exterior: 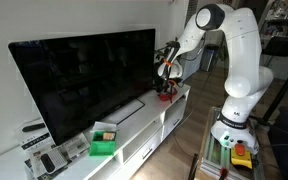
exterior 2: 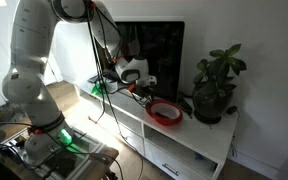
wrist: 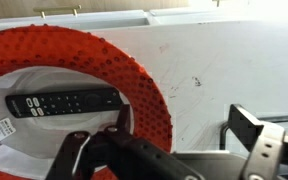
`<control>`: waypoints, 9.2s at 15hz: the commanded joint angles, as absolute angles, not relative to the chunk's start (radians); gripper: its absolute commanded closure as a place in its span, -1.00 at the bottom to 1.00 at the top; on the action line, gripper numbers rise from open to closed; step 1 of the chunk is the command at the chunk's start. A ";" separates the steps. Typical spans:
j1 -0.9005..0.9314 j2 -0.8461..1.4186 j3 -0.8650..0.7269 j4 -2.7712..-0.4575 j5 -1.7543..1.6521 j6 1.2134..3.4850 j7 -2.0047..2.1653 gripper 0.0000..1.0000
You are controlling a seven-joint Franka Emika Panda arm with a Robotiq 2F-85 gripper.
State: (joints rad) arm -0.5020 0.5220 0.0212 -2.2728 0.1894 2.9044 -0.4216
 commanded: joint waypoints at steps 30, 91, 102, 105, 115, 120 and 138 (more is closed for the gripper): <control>-0.659 0.665 0.089 -2.185 -0.011 2.921 -0.672 1.00; -0.134 1.110 -0.681 -2.318 -0.423 3.387 -0.401 0.97; -0.133 1.246 -0.635 -2.263 -0.265 3.693 -0.461 0.97; -0.129 1.283 -0.621 -2.230 -0.244 3.717 -0.472 0.97; -0.131 1.410 -0.600 -2.109 -0.212 3.824 -0.496 0.97; -0.154 1.466 -0.597 -2.038 -0.209 3.858 -0.489 0.97; -0.221 1.484 -0.535 -1.898 -0.044 3.778 -0.447 0.97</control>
